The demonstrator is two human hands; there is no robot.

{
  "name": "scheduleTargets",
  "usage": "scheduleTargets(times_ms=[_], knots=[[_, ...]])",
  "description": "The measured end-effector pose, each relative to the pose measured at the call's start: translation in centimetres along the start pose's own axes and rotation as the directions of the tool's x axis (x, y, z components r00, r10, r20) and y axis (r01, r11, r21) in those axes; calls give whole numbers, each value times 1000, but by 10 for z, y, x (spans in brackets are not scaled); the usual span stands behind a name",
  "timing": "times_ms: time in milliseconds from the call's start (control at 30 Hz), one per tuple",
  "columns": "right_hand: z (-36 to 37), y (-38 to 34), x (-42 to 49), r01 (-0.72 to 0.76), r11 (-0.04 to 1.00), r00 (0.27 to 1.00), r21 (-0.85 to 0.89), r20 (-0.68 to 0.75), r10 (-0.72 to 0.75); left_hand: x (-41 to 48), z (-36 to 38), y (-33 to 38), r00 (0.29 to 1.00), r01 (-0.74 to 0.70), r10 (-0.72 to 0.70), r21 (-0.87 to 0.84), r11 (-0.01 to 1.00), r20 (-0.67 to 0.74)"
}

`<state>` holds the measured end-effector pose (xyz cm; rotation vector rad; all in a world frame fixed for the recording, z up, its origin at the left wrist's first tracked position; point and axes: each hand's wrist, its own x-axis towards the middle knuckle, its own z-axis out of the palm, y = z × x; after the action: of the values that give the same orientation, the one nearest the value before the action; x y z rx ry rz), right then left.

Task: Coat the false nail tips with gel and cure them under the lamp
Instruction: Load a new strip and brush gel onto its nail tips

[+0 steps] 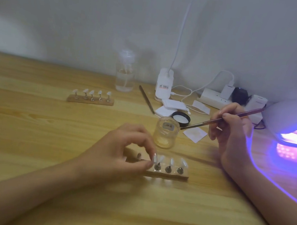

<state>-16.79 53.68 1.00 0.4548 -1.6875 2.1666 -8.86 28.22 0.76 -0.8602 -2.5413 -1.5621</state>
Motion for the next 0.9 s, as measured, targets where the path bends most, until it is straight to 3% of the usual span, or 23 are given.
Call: scheduleTargets(times_ms=[100, 600, 900], knots=[[0, 0, 1, -12, 1000, 1000, -12, 11, 12, 1, 2, -6, 997, 75, -75, 18, 997, 1], [0, -1, 2, -65, 998, 997, 17, -49, 66, -1, -3, -7, 990, 132, -132, 9, 991, 44], [-2, 3, 5, -104, 993, 993, 56, -57, 107, 4, 6, -1, 994, 91, -95, 82, 992, 47]])
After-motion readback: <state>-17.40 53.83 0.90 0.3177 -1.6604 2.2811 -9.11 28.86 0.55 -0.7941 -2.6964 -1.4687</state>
